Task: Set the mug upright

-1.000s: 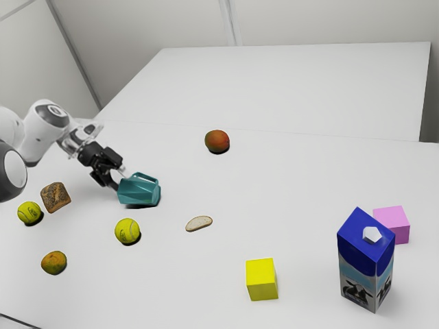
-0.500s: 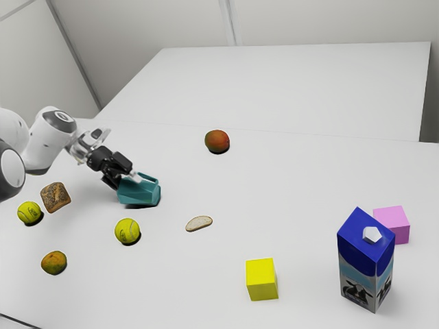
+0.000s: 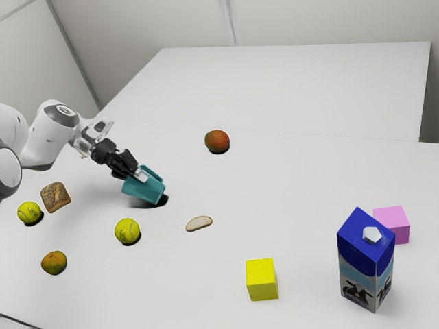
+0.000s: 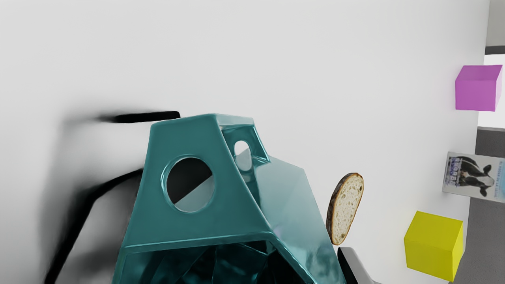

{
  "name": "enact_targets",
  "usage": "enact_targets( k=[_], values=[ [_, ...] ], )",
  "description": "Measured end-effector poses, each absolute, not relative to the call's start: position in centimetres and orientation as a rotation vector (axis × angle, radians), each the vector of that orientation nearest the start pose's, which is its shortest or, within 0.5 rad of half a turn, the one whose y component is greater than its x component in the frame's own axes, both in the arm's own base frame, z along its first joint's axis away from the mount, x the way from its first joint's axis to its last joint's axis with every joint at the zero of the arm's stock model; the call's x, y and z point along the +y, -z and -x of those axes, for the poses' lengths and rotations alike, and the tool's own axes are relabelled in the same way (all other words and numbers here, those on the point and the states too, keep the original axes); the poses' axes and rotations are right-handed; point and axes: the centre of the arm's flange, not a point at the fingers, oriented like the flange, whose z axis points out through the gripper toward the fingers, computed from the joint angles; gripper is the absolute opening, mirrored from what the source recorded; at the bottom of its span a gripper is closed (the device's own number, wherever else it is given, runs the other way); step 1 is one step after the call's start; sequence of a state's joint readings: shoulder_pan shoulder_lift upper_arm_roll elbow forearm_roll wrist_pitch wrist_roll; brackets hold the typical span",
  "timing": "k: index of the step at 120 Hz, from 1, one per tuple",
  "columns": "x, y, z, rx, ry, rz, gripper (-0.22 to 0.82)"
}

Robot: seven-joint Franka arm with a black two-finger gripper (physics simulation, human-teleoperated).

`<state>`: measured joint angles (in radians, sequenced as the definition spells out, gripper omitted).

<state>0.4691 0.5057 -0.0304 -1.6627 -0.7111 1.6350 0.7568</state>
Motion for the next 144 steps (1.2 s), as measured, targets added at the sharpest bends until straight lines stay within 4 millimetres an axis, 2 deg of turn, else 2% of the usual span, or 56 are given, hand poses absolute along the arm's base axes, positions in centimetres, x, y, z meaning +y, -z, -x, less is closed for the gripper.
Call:
enact_targets(
  k=[25, 37, 48, 63, 85, 100, 109, 128, 144],
  values=[
    [20.4, -31.1, -59.5, -0.086, 0.028, -2.284, -0.15],
    [19.6, -33.1, -59.0, -0.105, 0.011, -2.305, -0.16],
    [17.7, -36.4, -58.7, -0.166, 0.000, -2.367, -0.16],
    [14.4, -40.7, -58.9, -0.318, 0.010, -2.538, -0.17],
    [9.7, -42.8, -58.1, -0.519, 0.023, -2.755, -0.17],
    [5.3, -42.3, -57.3, -0.688, 0.055, -2.874, -0.17],
    [3.5, -41.8, -57.2, -0.765, 0.066, -2.939, -0.17],
    [1.5, -40.4, -56.5, -0.857, 0.078, -3.072, -0.17],
    [0.5, -39.4, -56.2, -0.836, 0.065, -3.140, -0.17]
  ],
)
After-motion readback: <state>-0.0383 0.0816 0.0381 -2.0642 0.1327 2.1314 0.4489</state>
